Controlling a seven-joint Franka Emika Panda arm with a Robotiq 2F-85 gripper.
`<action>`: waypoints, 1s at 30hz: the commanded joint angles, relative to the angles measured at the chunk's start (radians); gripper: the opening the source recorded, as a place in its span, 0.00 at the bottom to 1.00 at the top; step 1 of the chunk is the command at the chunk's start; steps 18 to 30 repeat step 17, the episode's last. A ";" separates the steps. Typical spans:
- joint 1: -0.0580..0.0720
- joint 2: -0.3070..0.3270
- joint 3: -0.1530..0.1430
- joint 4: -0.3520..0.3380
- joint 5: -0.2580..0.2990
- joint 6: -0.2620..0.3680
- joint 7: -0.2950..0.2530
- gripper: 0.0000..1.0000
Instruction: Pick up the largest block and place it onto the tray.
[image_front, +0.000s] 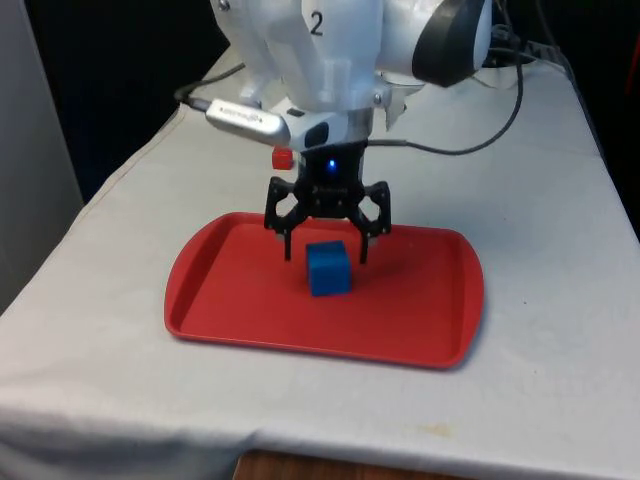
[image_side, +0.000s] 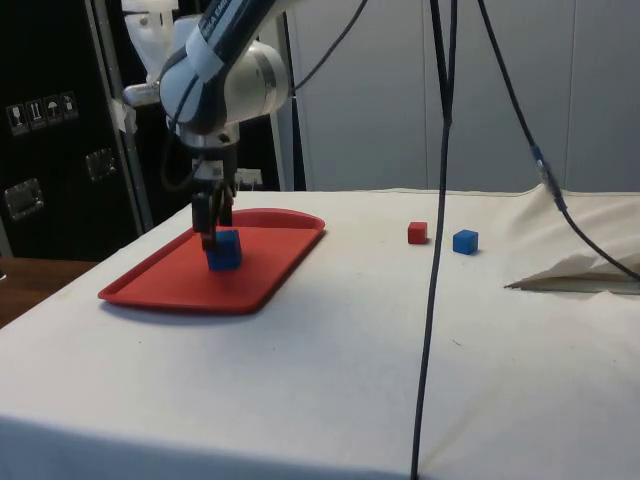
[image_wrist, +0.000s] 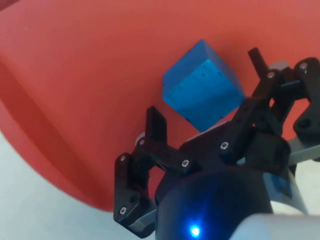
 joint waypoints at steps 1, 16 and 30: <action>0.002 -0.008 -0.004 0.000 0.000 -0.008 0.000 1.00; 0.033 -0.099 -0.056 -0.002 -0.016 -0.088 0.031 1.00; 0.026 -0.094 -0.047 0.000 -0.005 -0.080 0.018 1.00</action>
